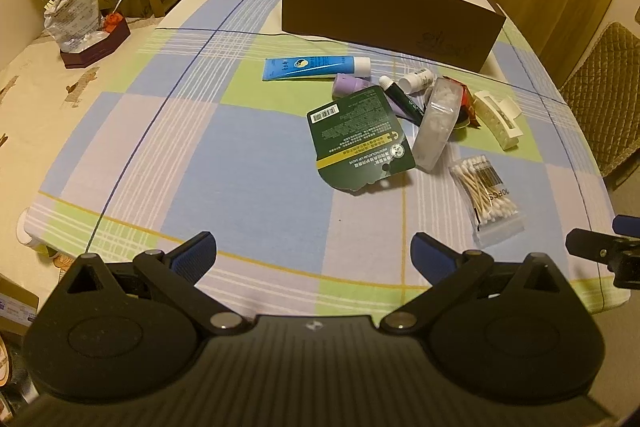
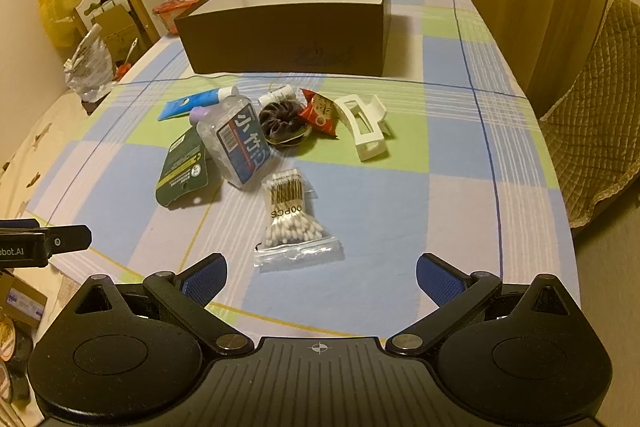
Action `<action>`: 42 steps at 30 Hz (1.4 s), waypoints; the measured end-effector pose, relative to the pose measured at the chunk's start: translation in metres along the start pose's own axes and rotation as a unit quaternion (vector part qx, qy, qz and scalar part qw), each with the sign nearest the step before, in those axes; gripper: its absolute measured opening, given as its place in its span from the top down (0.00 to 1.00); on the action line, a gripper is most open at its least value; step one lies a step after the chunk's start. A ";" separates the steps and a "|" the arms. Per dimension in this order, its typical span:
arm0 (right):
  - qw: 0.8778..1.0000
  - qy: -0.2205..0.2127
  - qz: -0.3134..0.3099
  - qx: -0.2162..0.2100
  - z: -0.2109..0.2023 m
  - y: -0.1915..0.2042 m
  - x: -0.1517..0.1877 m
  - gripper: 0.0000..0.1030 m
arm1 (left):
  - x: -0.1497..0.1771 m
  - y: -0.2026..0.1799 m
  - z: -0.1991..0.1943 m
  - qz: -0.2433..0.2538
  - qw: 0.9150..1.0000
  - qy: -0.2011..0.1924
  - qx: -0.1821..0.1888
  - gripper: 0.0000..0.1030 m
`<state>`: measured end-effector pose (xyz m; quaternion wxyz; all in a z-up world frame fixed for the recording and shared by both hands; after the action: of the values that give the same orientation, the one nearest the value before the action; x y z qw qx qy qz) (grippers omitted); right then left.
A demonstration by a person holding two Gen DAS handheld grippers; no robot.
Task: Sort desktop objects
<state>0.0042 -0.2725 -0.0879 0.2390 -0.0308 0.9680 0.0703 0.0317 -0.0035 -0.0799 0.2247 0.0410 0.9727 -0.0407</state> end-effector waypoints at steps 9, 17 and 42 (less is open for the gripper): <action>1.000 0.001 -0.004 0.004 0.000 0.000 0.001 0.00 | 0.000 -0.002 0.001 0.000 1.000 0.001 0.004 0.01; 1.000 0.003 -0.007 0.005 0.001 0.001 0.002 0.00 | 0.001 -0.001 0.001 0.002 1.000 0.004 0.005 0.01; 0.976 -0.024 -0.214 0.040 0.005 0.033 -0.024 0.00 | -0.018 0.014 0.008 0.031 0.999 -0.001 0.038 0.01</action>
<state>0.0242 -0.2387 -0.0772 0.2724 -0.2261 0.9350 -0.0204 0.0522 0.0081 -0.0801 0.2251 0.0792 0.9685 -0.0706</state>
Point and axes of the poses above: each gripper's, at about its wrist camera, not at the fingertips, and z roughly the way its jaws point, y to its left, x to its underside, the point moved 8 cm from there along z, roughly the way its jaws point, and after that the axes turned 8 degrees about y, right-handed, at the moved point
